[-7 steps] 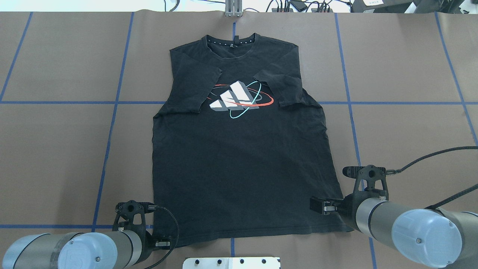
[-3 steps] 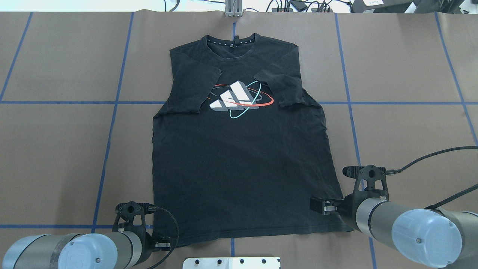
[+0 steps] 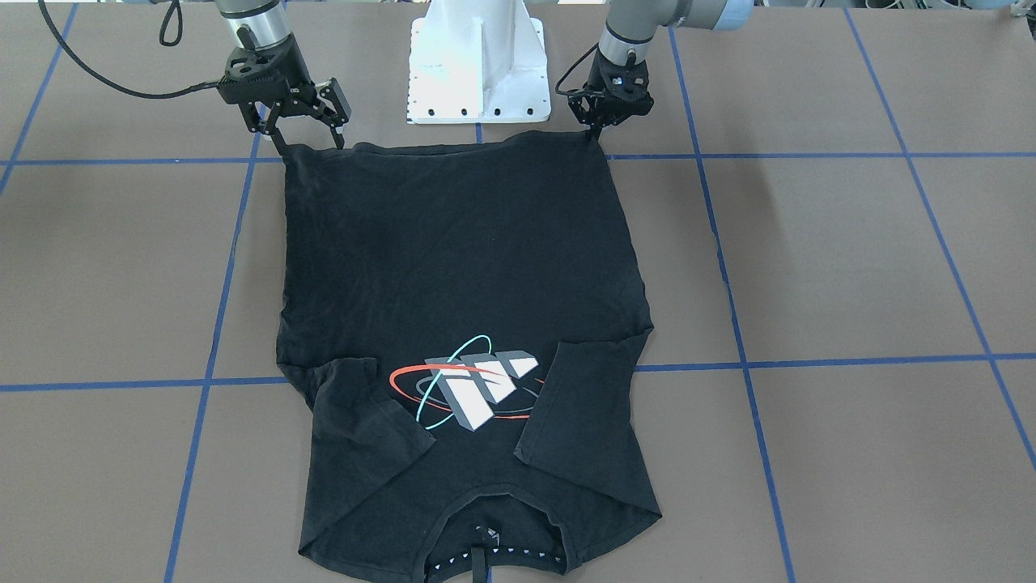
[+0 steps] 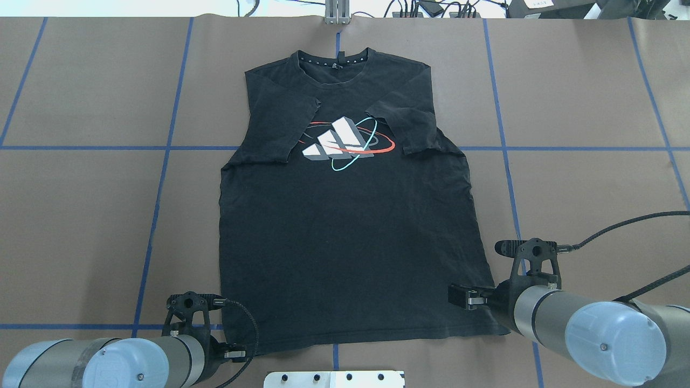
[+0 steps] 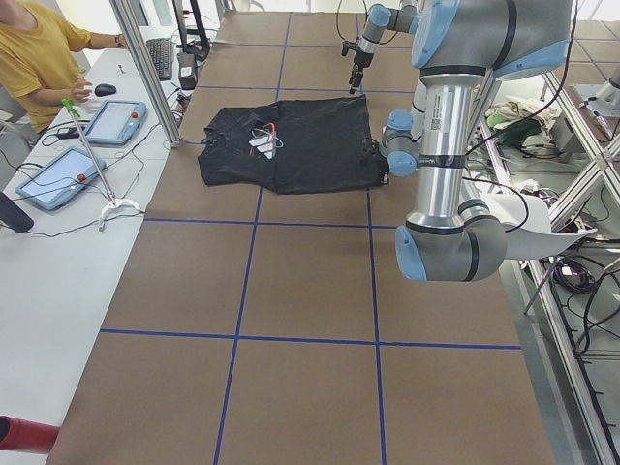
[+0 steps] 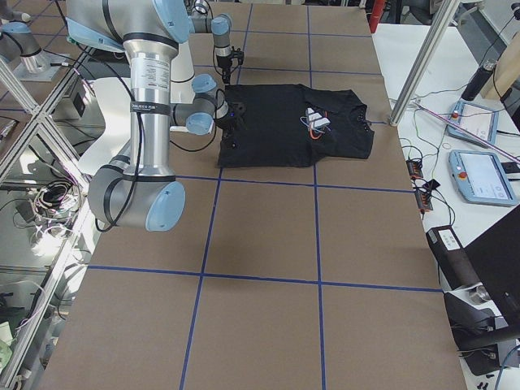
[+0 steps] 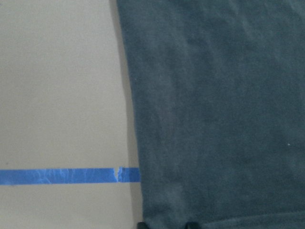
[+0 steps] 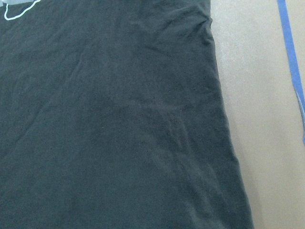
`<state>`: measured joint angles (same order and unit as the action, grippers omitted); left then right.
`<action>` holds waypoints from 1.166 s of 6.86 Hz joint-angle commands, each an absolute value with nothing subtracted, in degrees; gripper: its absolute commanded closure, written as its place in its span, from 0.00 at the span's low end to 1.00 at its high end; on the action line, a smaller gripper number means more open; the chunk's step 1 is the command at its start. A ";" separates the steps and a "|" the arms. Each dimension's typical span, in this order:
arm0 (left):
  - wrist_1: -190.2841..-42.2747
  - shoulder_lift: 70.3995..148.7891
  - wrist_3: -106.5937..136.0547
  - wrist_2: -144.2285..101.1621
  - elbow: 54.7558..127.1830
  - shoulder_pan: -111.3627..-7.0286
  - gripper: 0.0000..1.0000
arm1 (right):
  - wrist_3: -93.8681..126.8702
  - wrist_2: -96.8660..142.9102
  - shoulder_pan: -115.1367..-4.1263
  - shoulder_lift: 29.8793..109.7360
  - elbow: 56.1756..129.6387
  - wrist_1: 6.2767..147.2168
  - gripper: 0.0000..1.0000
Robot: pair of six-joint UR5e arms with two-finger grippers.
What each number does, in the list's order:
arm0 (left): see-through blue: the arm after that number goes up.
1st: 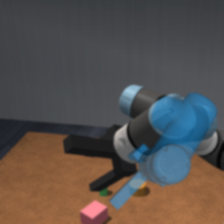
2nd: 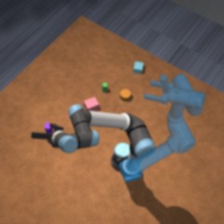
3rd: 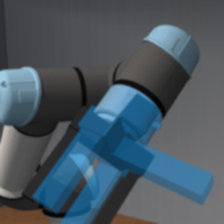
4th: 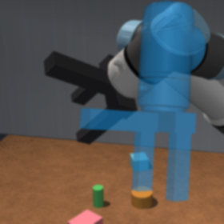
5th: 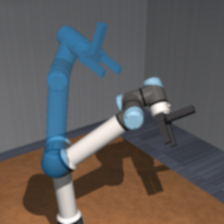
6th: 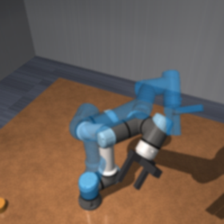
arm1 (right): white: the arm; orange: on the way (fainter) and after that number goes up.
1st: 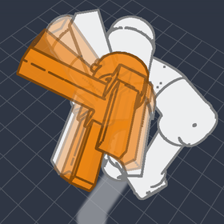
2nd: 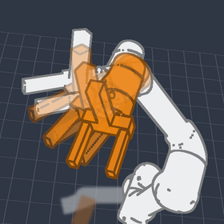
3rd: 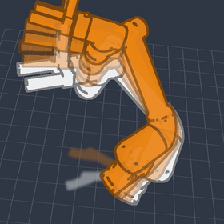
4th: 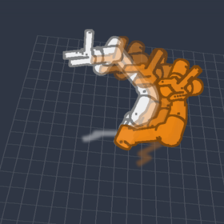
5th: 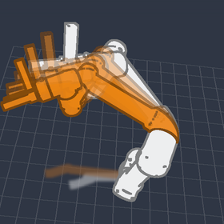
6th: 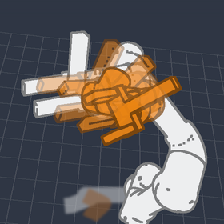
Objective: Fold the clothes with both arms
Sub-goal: 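Lower both grippers and grasp the hem corners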
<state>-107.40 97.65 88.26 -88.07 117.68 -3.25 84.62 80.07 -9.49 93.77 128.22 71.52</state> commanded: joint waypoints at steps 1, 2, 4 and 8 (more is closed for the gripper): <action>-107.32 97.65 87.98 -87.98 119.61 -3.34 1.00 | 84.11 80.16 -9.49 94.13 127.88 71.37 0.00; -107.23 98.08 87.98 -88.07 119.71 -3.34 1.00 | 84.11 80.16 -9.49 94.39 127.71 70.85 0.00; -107.23 98.35 87.98 -87.89 119.53 -3.34 1.00 | 83.94 80.16 -9.58 95.70 123.42 64.12 0.00; -107.31 98.26 87.98 -87.28 119.09 -3.34 1.00 | 85.07 78.94 -7.57 102.74 123.05 60.82 0.03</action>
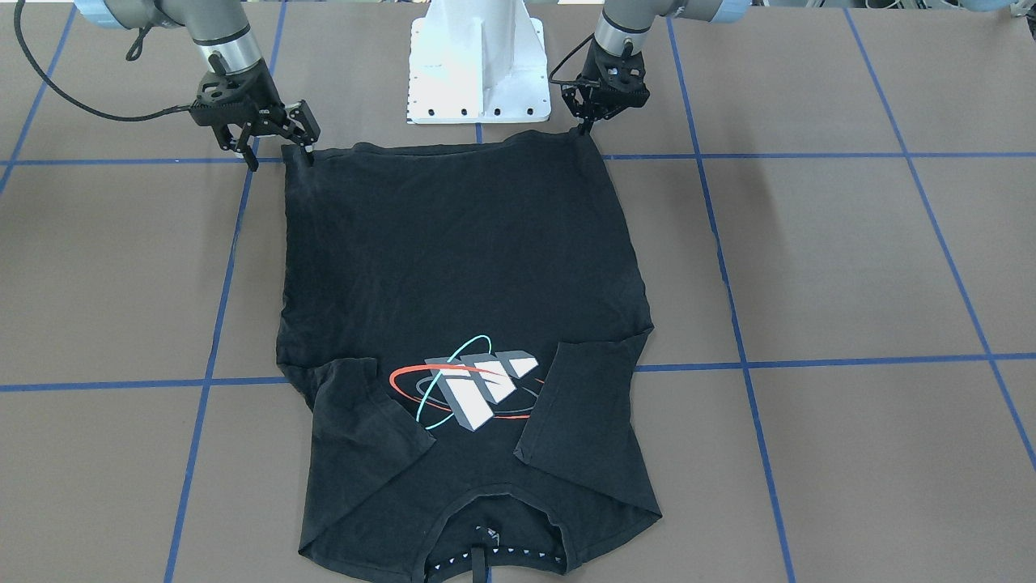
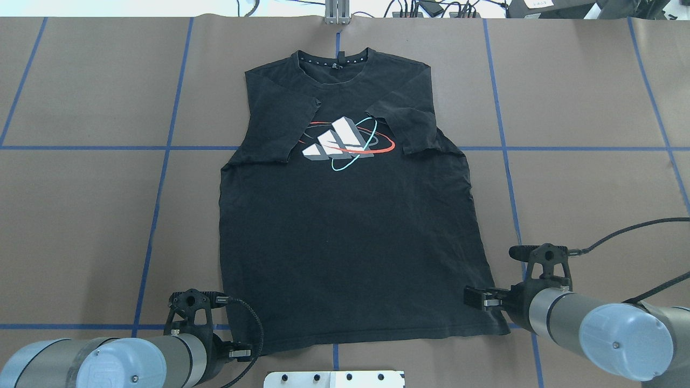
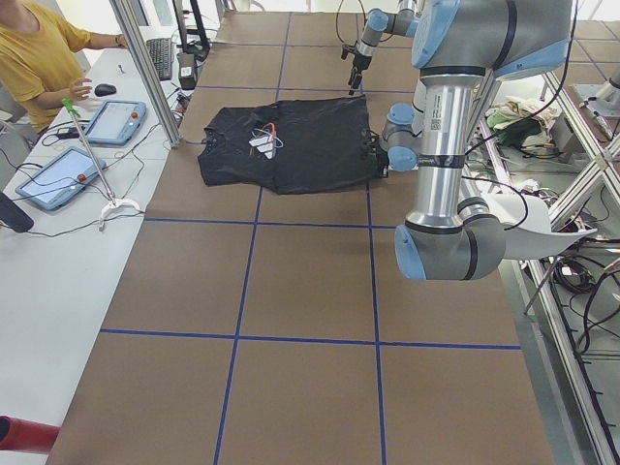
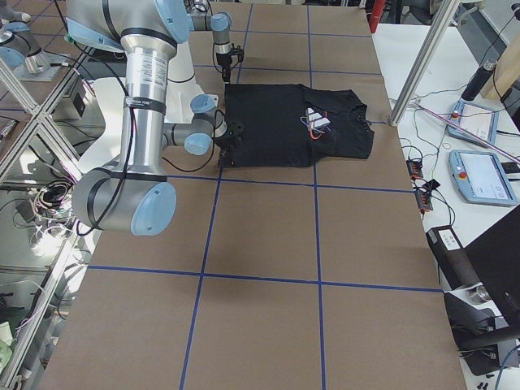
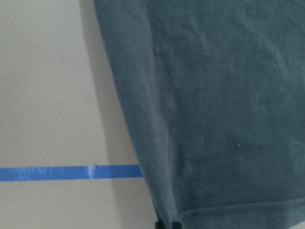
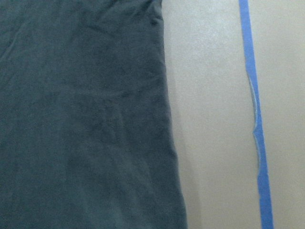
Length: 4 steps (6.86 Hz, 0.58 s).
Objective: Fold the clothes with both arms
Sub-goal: 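Lower both grippers and grasp the hem corners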
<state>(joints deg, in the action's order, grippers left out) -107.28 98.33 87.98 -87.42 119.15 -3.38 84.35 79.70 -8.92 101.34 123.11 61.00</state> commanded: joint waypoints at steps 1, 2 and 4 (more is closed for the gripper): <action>-107.23 98.26 88.07 -87.19 119.18 -3.34 1.00 | 87.34 77.01 -5.04 103.01 123.05 60.82 0.06; -107.23 98.26 88.07 -87.19 119.18 -3.34 1.00 | 90.58 74.21 -1.96 102.92 123.05 60.82 0.15; -107.23 98.26 88.07 -87.19 119.18 -3.34 1.00 | 92.72 71.81 0.96 102.92 123.13 60.91 0.25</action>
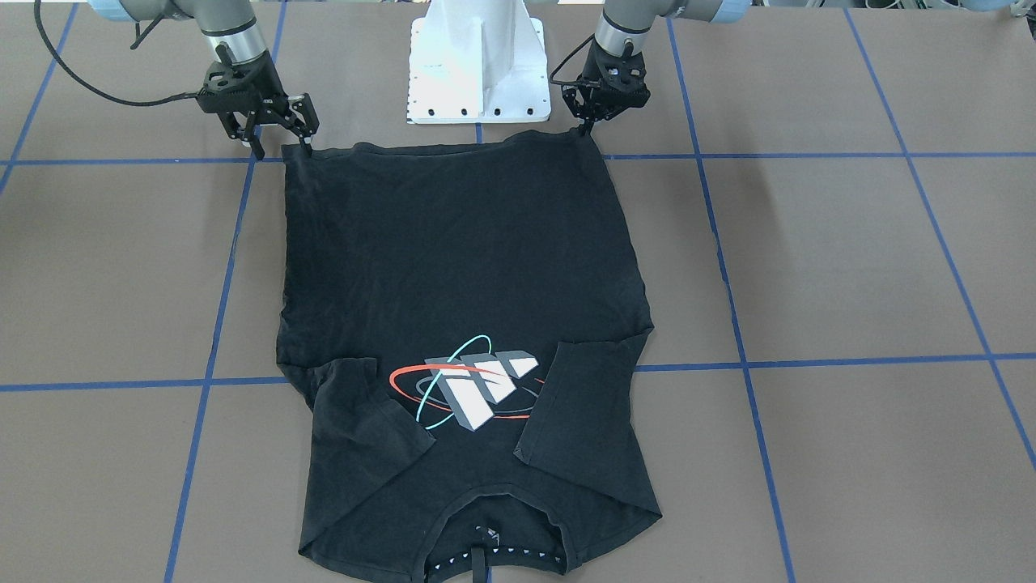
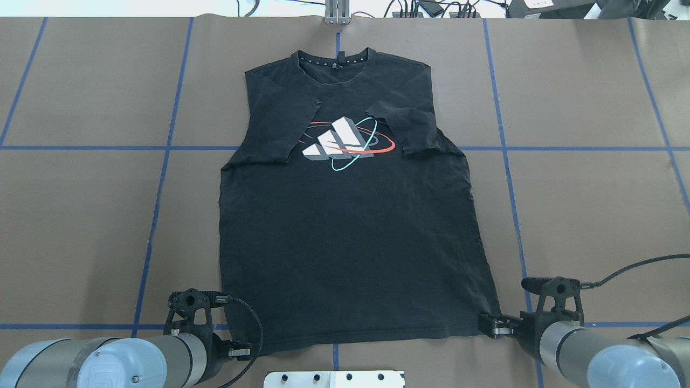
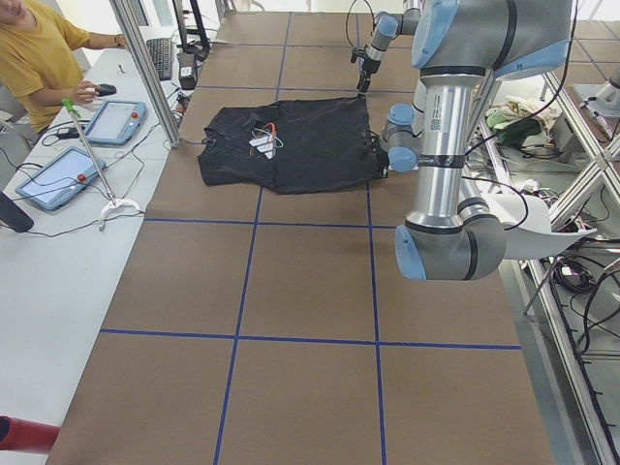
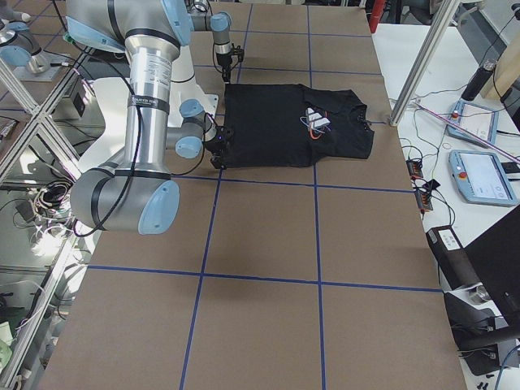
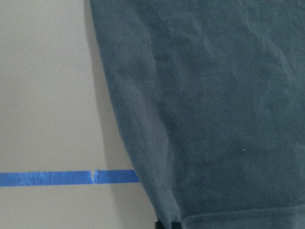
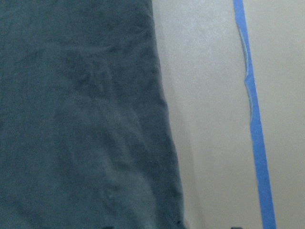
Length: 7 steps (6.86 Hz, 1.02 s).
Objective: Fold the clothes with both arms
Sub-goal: 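Lower both grippers and grasp the hem corners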
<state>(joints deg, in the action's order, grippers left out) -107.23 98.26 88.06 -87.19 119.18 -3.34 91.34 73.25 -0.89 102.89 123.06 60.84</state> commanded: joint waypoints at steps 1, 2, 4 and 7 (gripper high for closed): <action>-107.23 98.35 88.07 -87.19 119.35 -3.34 1.00 | 93.33 71.11 1.75 103.01 123.05 60.91 0.27; -107.23 98.44 87.98 -87.19 119.62 -3.43 1.00 | 93.34 70.93 2.11 103.09 123.05 61.00 0.28; -107.14 98.35 87.98 -87.28 119.88 -3.69 1.00 | 93.34 70.75 2.46 103.18 122.96 61.00 0.28; -107.14 98.35 87.89 -87.28 119.79 -4.04 1.00 | 93.34 70.75 2.72 103.53 122.87 61.26 0.39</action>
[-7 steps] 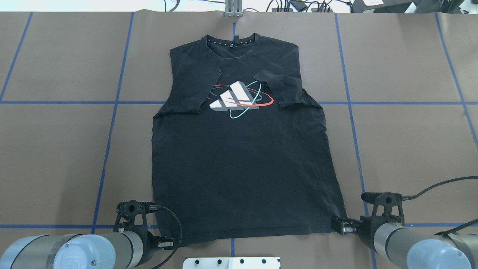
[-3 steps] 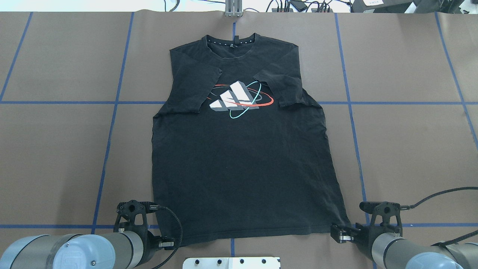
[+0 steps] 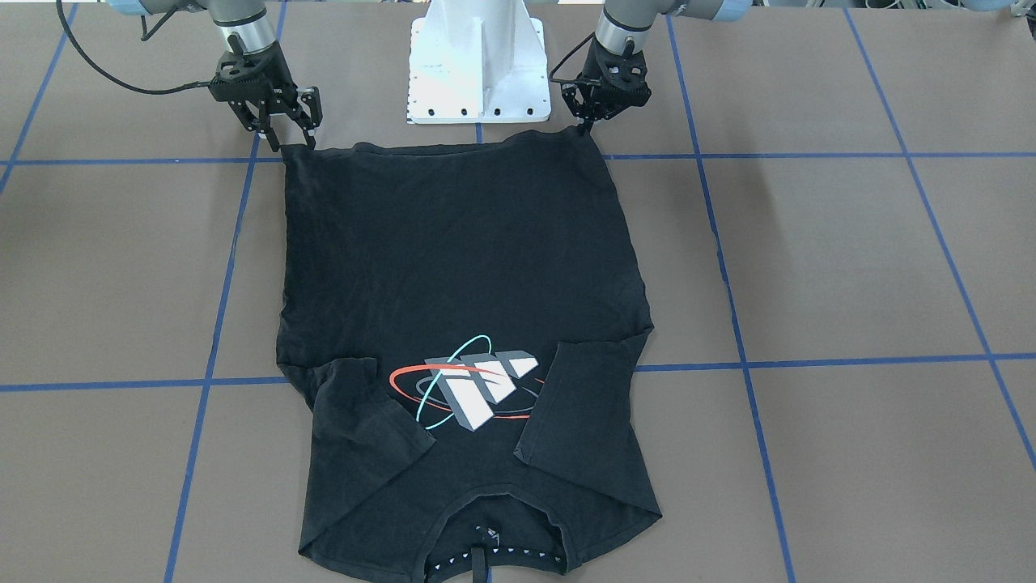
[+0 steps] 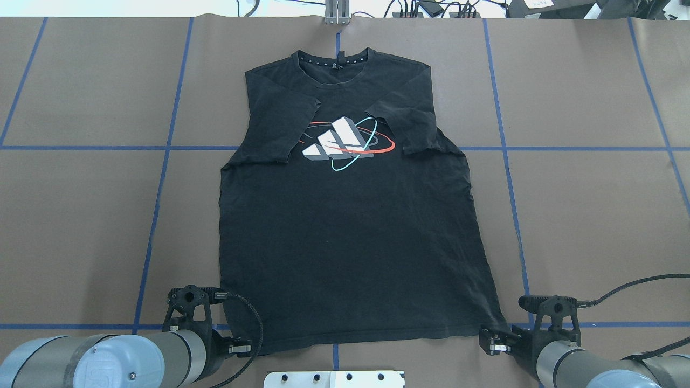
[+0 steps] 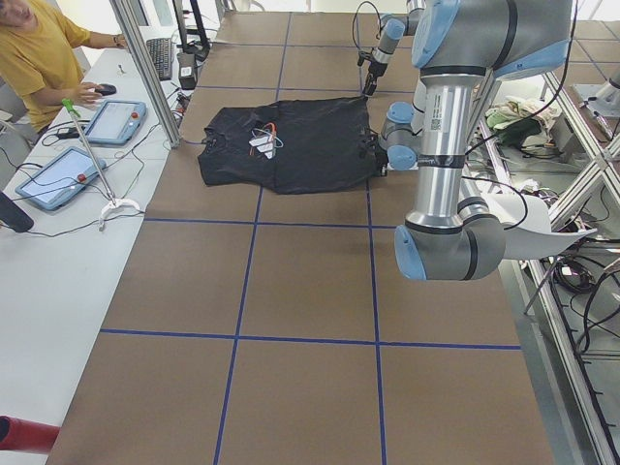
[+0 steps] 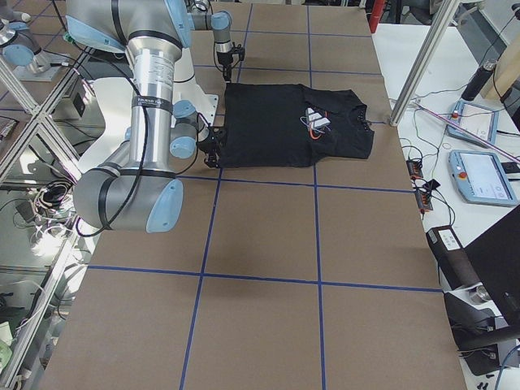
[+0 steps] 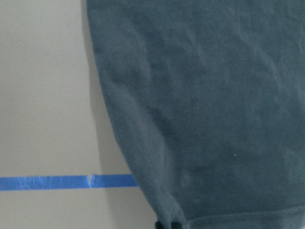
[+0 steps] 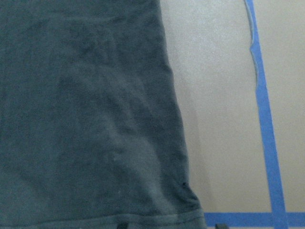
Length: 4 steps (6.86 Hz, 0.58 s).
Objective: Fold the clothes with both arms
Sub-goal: 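Lower both grippers and grasp the hem corners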
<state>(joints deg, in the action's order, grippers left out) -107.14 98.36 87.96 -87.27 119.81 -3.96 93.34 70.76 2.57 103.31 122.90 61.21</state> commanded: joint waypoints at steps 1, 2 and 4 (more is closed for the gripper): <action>-107.14 98.35 87.98 -87.28 119.79 -4.04 1.00 | 93.25 70.75 2.72 103.80 122.87 61.26 0.51; -107.14 98.35 87.89 -87.28 119.79 -4.04 1.00 | 93.25 70.75 2.72 103.80 122.87 61.26 0.70; -107.14 98.35 87.89 -87.28 119.79 -4.04 1.00 | 93.25 70.75 2.64 103.80 122.87 61.26 1.00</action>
